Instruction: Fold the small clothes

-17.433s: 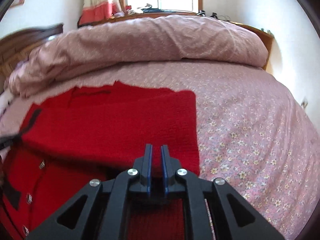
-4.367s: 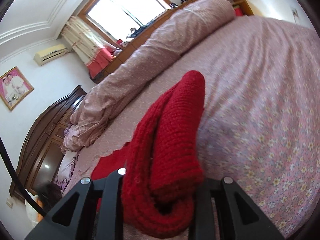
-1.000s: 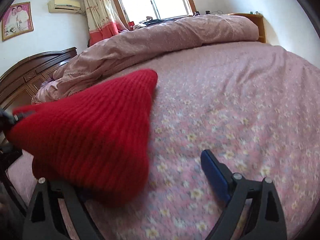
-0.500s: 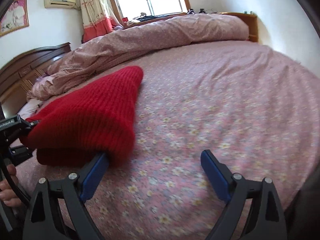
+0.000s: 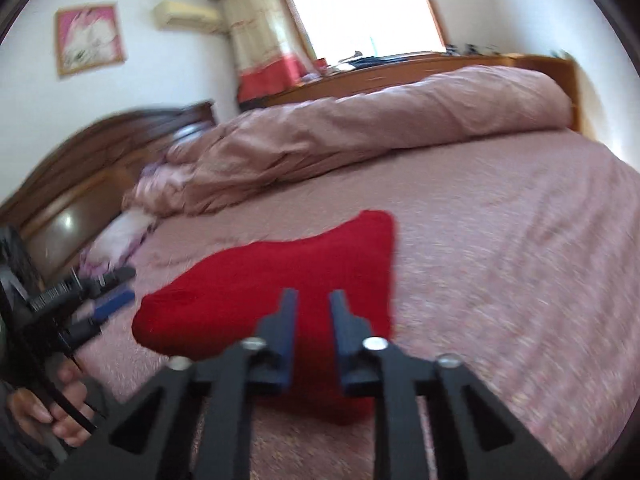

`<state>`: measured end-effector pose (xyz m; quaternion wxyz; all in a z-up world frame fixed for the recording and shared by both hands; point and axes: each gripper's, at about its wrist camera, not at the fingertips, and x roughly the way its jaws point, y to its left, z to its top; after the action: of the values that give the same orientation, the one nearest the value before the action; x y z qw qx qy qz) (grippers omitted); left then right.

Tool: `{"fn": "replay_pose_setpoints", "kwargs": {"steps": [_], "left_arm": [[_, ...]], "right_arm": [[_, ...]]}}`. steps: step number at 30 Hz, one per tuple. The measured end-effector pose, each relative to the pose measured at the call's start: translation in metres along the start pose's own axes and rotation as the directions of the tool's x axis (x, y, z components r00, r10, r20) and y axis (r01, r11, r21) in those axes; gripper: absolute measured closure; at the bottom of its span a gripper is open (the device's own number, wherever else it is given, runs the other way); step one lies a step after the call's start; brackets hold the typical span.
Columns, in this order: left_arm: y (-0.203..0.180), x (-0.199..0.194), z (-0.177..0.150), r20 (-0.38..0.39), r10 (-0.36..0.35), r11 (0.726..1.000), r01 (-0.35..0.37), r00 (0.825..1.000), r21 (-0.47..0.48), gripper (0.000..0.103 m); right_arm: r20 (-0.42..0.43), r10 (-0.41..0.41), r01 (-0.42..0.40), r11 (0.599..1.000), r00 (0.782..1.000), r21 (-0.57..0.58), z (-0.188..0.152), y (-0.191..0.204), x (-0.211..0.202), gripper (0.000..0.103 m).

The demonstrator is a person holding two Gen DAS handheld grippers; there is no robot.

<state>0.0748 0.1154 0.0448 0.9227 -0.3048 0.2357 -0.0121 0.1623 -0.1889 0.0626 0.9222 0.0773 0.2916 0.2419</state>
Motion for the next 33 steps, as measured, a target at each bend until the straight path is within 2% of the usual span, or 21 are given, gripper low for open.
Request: {"fn": "replay_pose_setpoints", "kwargs": {"steps": [2,5,7,8,15,21,23,24,26,27,28,29,30,31,32,33], "left_arm": [[-0.019,0.013,-0.003,-0.048,-0.003,0.996,0.007,0.999,0.084,0.091],[-0.034,0.04,-0.012,-0.103,0.036,0.987,-0.019,0.994,0.157,0.094],[-0.034,0.053,-0.019,-0.116,0.061,0.985,-0.041,0.991,0.168,0.096],[-0.031,0.058,-0.022,-0.099,0.073,0.984,-0.056,0.992,0.167,0.097],[-0.017,0.094,-0.034,-0.173,0.175,0.966,-0.136,0.969,0.218,0.099],[-0.019,0.084,-0.035,-0.141,0.154,0.97,-0.122,0.978,0.209,0.099],[-0.017,0.072,-0.033,-0.121,0.107,0.98,-0.085,0.987,0.178,0.099],[-0.016,0.061,-0.031,-0.097,0.061,0.987,-0.045,0.993,0.157,0.099],[-0.015,0.04,-0.028,-0.056,0.015,0.987,-0.006,0.998,0.159,0.099],[-0.014,0.034,-0.027,-0.046,0.015,0.987,-0.007,0.999,0.163,0.099],[-0.01,0.028,-0.026,-0.045,0.018,0.987,-0.011,0.999,0.158,0.095],[-0.006,0.025,-0.024,-0.062,0.01,0.99,-0.001,0.998,0.144,0.085],[-0.003,0.025,-0.023,-0.084,0.002,0.992,0.009,0.996,0.126,0.077],[0.002,0.026,-0.02,-0.113,-0.001,0.995,0.012,0.994,0.096,0.06],[0.006,0.027,-0.018,-0.129,0.0,0.997,0.01,0.992,0.079,0.051],[0.011,0.028,-0.017,-0.15,-0.007,0.998,0.016,0.989,0.059,0.05]], "right_arm": [[-0.021,0.013,-0.014,0.999,1.0,-0.053,-0.005,0.013,0.016,0.093],[0.0,-0.056,0.055,0.991,0.998,-0.125,-0.015,0.028,0.028,0.095],[-0.038,-0.095,0.09,0.988,0.995,-0.129,-0.024,0.027,0.037,0.101],[-0.064,-0.099,0.091,0.988,0.993,-0.121,-0.025,0.023,0.046,0.101],[-0.039,-0.137,0.131,0.985,0.99,-0.113,-0.039,0.023,0.055,0.102],[-0.043,-0.097,0.092,0.99,0.994,-0.109,-0.036,0.018,0.052,0.102],[-0.028,-0.106,0.101,0.985,0.994,-0.136,-0.035,0.021,0.048,0.102],[-0.018,-0.121,0.116,0.98,0.993,-0.159,-0.035,0.024,0.046,0.102],[0.014,-0.124,0.124,0.975,0.992,-0.183,-0.033,0.03,0.037,0.098],[0.023,-0.103,0.106,0.979,0.994,-0.175,-0.032,0.03,0.033,0.093],[0.027,-0.08,0.083,0.983,0.996,-0.163,-0.029,0.03,0.029,0.084],[0.021,-0.049,0.051,0.988,0.999,-0.145,-0.026,0.027,0.025,0.079],[0.011,-0.007,0.008,0.993,1.0,-0.115,-0.023,0.022,0.021,0.068],[0.008,0.04,-0.039,0.996,0.999,-0.077,-0.02,0.016,0.016,0.054],[0.009,0.073,-0.073,0.996,0.997,-0.047,-0.018,0.009,0.012,0.046],[0.008,0.098,-0.098,0.995,0.995,-0.018,-0.016,0.003,0.008,0.031]]}}
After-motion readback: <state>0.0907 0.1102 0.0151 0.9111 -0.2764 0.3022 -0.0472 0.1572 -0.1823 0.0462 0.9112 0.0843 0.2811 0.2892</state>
